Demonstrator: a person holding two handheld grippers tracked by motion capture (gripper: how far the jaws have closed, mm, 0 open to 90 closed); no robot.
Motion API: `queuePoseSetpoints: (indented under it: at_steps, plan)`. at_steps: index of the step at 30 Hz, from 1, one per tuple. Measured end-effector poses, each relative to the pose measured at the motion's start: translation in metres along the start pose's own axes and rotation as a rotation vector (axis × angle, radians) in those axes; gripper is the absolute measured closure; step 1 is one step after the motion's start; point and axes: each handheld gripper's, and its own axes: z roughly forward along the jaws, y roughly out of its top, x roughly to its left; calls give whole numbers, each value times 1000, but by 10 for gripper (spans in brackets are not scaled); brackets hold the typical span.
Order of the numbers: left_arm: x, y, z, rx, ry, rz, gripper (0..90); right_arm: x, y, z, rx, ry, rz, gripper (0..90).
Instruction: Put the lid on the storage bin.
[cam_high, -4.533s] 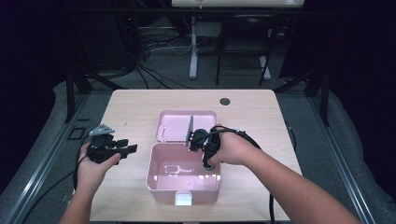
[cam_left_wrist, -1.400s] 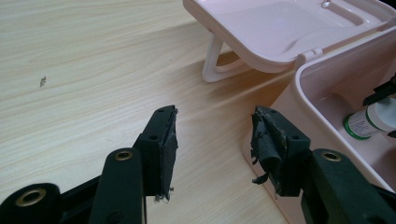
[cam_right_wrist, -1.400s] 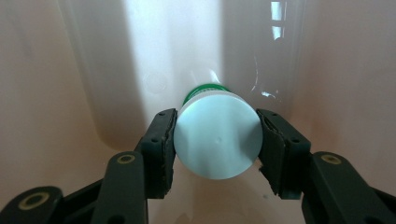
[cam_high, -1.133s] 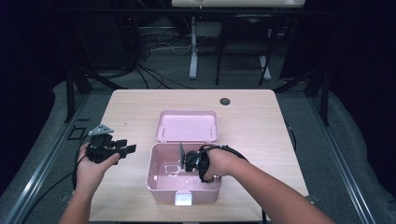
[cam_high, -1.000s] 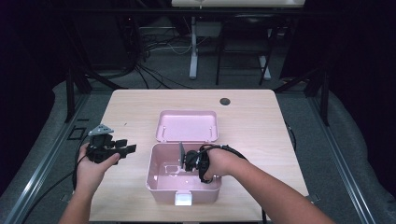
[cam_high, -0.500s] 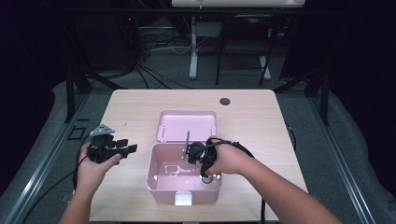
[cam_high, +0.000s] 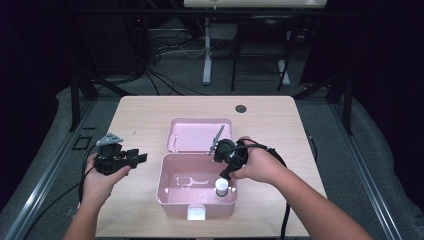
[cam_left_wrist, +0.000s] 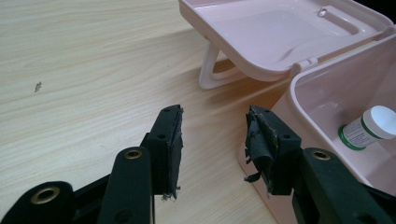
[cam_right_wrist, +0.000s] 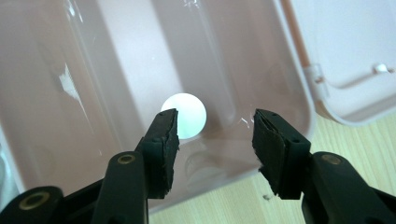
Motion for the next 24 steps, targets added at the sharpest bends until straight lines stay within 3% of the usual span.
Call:
queuePoseSetpoints:
  at_steps: [9,15,24]
  plan:
    - [-2,0,1,-4,-1,9,560,-14,-13,-11,-41,-6,102,514]
    - [-7,2,0,-9,-29,16,566,-25,-22,-15,-51,-21,160,525]
    - [-22,6,-3,-17,-87,54,596,-51,-37,-18,-134,-46,329,560]
